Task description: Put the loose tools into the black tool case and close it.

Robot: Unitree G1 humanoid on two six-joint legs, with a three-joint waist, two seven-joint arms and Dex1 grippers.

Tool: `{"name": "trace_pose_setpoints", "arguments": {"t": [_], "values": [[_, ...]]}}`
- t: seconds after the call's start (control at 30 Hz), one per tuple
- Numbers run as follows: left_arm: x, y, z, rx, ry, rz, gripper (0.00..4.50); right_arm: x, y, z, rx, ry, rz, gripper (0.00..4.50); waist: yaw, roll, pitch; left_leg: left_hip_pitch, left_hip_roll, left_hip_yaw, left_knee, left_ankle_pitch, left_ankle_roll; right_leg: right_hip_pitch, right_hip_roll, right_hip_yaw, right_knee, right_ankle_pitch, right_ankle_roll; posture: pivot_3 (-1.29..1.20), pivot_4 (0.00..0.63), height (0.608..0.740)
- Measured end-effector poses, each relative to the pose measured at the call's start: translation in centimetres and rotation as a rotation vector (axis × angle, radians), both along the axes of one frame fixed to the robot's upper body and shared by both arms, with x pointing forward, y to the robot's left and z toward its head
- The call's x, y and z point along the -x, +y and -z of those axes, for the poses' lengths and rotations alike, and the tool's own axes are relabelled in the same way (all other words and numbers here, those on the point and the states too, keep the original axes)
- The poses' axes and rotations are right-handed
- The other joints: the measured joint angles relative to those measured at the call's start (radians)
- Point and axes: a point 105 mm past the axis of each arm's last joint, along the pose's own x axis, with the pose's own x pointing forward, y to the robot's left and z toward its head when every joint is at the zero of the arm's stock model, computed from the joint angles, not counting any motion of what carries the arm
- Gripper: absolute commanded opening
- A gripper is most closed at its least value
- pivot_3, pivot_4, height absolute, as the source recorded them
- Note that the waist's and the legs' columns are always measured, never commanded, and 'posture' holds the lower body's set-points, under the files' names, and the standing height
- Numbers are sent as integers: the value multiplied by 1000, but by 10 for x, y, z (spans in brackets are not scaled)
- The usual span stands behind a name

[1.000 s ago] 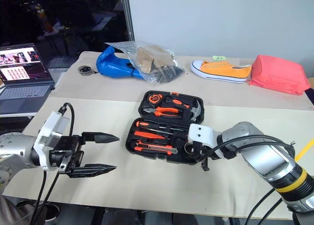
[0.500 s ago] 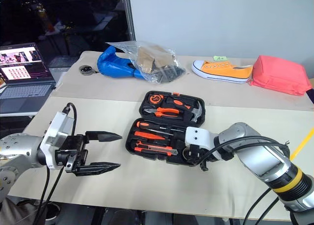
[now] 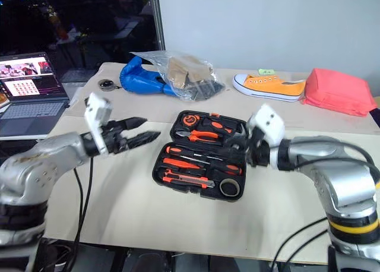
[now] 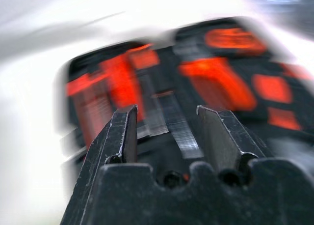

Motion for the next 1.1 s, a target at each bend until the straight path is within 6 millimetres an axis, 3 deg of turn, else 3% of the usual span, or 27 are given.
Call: {"name": "trace_pose_setpoints", "arguments": {"t": [0.1,0.3,0.4,0.43,0.53,0.7,1.1], "values": [[-33,-9,10,-9,97,-61,4117,-25,-24,11,-18,94,224,2282,-4,0,0,-1,-1,1,-3,0,0,-3,1,0,-1,0,-2,0,150,740],[-76,-12,33,-14,226,-157,4117,-57,-25,39,-50,234,384,2282,-10,1,0,-17,0,1,-4,3,-4,-20,3,0,7,-1,-4,0,150,740],[-88,-7,53,-28,296,-200,3445,-66,-22,56,-64,313,428,2310,-7,1,0,-18,0,2,-4,3,-5,-21,2,0,7,-1,-4,0,150,740],[-90,-7,59,-35,317,-206,2963,-69,-21,59,-71,332,439,2310,-4,1,0,-19,-1,2,-4,3,-5,-21,1,-1,7,-1,-3,0,150,740],[-90,-12,68,-34,343,-177,1898,-74,-22,59,-69,342,460,1602,-4,1,-1,-19,-1,3,-3,3,-5,-20,1,-1,7,-1,-3,0,150,740],[-91,-20,68,-34,330,-133,67,-74,-26,62,-65,353,479,0,-10,1,-1,-14,-1,3,-3,3,-4,-19,3,-1,8,-1,-3,0,150,740],[-91,-16,69,15,312,-112,67,-76,-24,64,-126,297,453,0,-17,1,-1,-14,-1,0,-2,4,-6,-19,3,0,13,-1,-3,0,150,740]]}}
